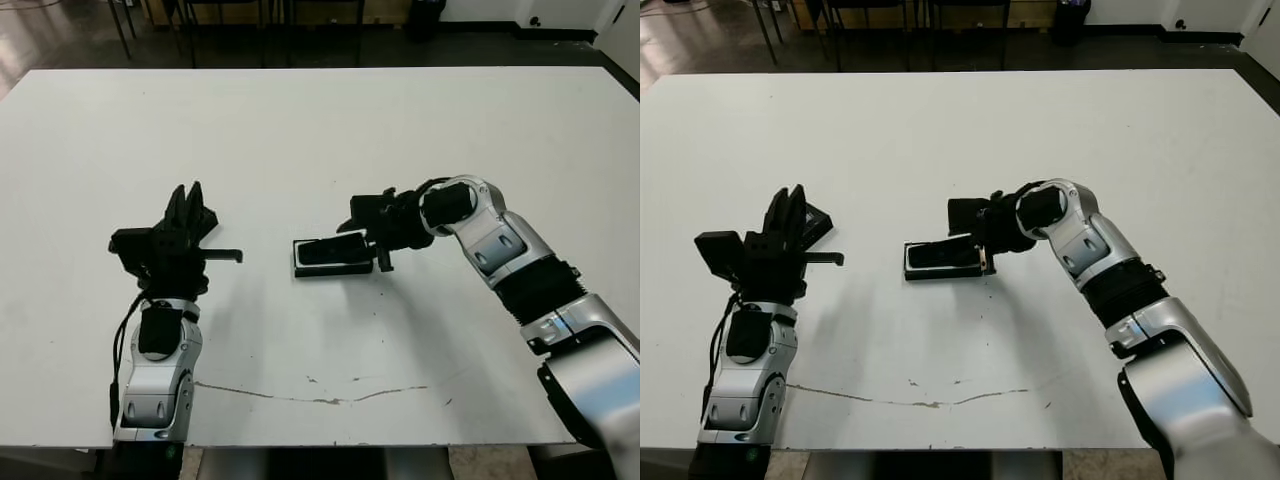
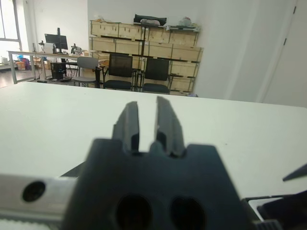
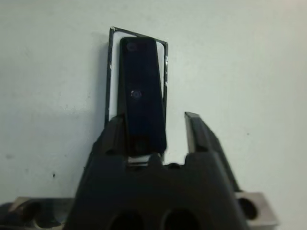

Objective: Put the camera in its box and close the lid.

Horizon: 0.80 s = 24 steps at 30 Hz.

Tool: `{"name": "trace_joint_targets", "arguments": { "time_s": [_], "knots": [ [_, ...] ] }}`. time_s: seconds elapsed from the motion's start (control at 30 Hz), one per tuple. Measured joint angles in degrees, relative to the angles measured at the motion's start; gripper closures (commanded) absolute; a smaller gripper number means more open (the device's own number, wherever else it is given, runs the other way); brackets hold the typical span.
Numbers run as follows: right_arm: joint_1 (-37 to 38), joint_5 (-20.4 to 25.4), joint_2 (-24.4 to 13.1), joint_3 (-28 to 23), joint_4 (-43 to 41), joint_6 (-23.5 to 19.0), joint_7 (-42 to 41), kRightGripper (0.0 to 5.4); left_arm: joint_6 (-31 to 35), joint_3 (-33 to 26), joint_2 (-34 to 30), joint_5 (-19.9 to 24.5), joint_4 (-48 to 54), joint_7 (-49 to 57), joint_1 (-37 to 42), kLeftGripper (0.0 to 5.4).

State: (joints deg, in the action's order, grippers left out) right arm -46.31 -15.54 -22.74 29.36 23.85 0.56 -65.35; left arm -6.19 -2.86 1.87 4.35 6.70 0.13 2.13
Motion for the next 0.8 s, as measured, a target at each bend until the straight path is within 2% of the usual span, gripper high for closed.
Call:
{"name": "trace_joint_targets", "arguments": {
  "time_s": [0.27, 0.43, 0.57, 0.7, 0.8],
  "knots": [
    [1.8, 1.1, -6.1, -1.7, -7.4, 4.1, -1.4, 1.24, 0.2, -0.3, 0.0, 0.0, 0.0, -0.1, -0.2, 5.4],
    [2.9, 4.5, -9.2, -5.4, -12.7, 3.5, -2.7, 0.11, 0.1, -0.4, 0.0, 0.0, 0.0, -0.1, -0.2, 5.4],
    [2.9, 9.1, -10.8, -9.3, -15.4, -0.2, -4.1, 0.02, 0.2, -0.4, 0.0, 0.0, 0.0, -0.1, -0.2, 5.4],
    [3.3, 16.5, -10.4, -15.1, -15.4, -4.8, -3.0, 0.02, 0.1, -0.4, -0.1, -0.1, 0.0, -0.1, -0.2, 5.4],
    [5.9, 21.7, -8.5, -20.4, -17.5, -13.1, 2.6, 0.02, 0.0, -0.5, -0.1, -0.1, -0.2, -0.1, -0.1, 5.4]
  ]
}}
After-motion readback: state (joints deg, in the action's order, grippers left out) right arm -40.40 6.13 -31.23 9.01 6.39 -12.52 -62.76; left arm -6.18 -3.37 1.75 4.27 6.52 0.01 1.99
